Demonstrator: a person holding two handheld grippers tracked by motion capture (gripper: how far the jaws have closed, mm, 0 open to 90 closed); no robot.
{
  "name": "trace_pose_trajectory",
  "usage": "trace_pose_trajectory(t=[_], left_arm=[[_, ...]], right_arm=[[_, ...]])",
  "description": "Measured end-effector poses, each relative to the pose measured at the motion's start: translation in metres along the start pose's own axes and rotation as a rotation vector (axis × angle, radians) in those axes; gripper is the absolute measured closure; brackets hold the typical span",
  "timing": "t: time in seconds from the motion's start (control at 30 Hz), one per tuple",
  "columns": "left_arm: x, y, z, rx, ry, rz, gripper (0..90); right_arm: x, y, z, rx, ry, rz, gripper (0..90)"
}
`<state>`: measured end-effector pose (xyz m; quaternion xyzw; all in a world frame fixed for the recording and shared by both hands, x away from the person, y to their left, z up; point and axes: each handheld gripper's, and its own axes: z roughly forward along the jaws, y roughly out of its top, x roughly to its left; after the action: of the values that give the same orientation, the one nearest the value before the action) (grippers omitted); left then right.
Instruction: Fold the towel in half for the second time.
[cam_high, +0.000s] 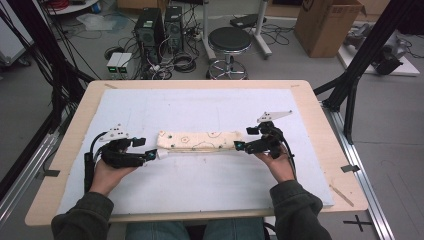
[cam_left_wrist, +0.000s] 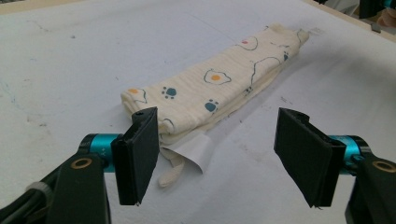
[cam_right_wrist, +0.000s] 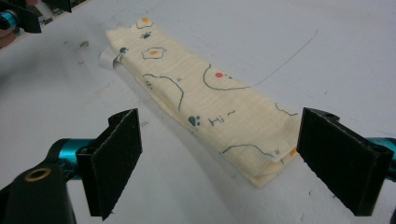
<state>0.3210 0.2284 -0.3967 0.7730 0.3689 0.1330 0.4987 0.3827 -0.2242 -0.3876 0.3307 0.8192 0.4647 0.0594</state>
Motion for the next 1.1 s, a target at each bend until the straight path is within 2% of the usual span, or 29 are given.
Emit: trace_pose_trajectory(t=[0.6,0.8,1.1], left_arm=[[-0.009,-0.006,-0.008,0.007,0.002,0.016,29.8],[-0.014,-0.008,-0.009,0.023,0.005,0.033,29.0],[-0.018,-0.013,-0.012,0.025,0.013,0.032,28.2]], right_arm=[[0.006,-0.012,-0.005,-0.007,0.002,-0.004,13.2],[0.007,-0.017,-0.009,-0.004,-0.002,-0.008,12.8],[0.009,-0.028,-0.017,-0.003,-0.012,-0.005,12.7]])
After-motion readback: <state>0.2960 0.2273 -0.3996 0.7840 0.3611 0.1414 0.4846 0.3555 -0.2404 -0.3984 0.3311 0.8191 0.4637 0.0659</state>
